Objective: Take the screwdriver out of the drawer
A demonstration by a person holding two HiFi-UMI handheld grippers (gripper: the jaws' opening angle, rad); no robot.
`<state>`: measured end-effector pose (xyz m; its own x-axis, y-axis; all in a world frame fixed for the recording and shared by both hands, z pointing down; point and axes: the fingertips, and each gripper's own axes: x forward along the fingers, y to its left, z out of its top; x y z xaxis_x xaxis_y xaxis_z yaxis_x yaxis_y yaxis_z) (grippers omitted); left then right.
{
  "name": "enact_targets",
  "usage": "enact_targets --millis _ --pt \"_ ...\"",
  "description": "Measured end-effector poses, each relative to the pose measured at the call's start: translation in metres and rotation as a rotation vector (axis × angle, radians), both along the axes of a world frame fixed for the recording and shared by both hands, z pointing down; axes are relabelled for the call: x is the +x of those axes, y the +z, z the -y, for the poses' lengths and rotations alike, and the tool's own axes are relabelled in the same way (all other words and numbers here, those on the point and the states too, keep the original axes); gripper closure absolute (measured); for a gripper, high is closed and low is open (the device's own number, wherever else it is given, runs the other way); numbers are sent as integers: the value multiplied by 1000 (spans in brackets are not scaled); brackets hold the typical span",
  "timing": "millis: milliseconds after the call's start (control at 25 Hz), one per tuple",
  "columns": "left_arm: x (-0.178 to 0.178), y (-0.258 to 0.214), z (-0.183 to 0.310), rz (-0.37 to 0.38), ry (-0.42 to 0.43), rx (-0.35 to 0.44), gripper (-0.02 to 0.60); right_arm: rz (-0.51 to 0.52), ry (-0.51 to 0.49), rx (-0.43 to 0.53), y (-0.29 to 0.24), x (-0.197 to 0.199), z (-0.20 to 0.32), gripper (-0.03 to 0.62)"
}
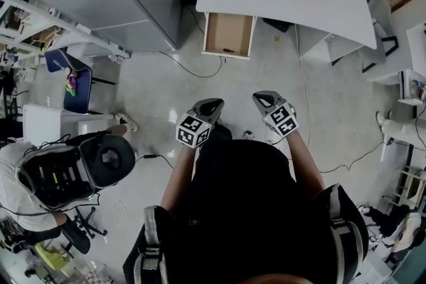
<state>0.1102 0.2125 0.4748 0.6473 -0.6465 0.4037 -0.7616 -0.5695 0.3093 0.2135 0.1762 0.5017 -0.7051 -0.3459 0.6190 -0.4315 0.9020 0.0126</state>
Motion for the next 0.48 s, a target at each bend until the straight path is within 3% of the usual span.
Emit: enact_targets --millis 480 --pt "-49 3 55 -9 99 8 560 -31 83 9 7 -47 46 539"
